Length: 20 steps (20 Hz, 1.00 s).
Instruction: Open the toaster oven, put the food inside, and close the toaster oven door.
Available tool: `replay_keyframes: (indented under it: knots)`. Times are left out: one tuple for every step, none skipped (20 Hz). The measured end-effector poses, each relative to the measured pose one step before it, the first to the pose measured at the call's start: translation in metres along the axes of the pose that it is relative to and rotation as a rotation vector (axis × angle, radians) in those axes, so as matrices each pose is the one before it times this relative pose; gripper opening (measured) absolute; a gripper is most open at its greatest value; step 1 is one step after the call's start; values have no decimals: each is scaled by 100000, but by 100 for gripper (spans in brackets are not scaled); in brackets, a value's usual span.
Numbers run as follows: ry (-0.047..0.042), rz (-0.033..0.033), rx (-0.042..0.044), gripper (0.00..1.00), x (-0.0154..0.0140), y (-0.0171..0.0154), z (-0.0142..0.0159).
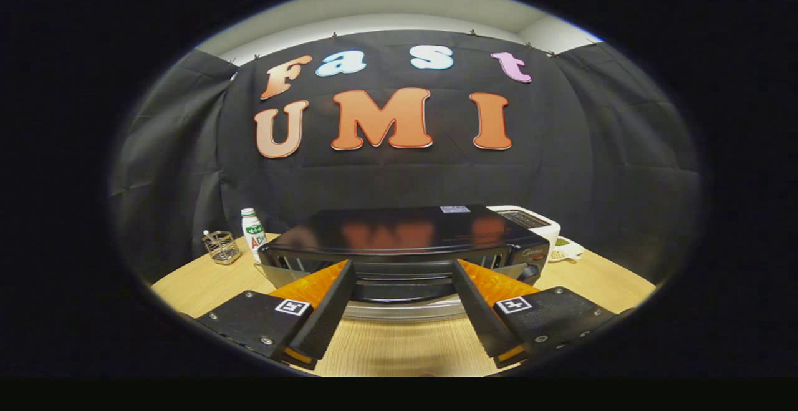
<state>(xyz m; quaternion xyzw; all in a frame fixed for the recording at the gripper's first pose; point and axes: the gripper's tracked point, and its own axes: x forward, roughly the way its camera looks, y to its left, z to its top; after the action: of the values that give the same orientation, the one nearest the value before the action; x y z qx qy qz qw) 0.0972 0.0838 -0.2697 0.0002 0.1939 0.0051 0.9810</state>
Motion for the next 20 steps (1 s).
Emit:
replay_keyframes:
  knots:
    - [689,-4,-84,93,-444,-62,-267]
    - [869,8,89,92,-446,-78,-293]
    - [505,137,76,93,-400,0,-303]
    - [37,135,217,92,-370,-13,-259]
    - [92,221,72,92,-413,15,-148]
    - [-314,56,303,91,-329,22,-167]
    - [-103,68,-139,91,-253,-87,-417]
    - [-281,33,-294,92,-268,24,-59]
    - [665,-9,-48,91,-201,-50,-365]
    - [1038,25,-70,91,-321,34,-377]
    - [1100,94,-37,91,-431,-2,-421]
    - [1305,145,-140,91,-342,-63,-501]
    - [1133,352,-134,91,-359,23,-406]
    - [1380,381,128,91,-320,53,-356]
    - [1514,569,27,91,-311,-57,-420]
    - [1839,693,-2,91,-219,-12,-459]
    - [1964,848,51,91,-350,-49,-536]
    - [1809,923,97,91,-305,28,-461]
    - [1690,956,56,90,-279,-28,-562]
    - [1735,882,15,90,-240,-9,-478]
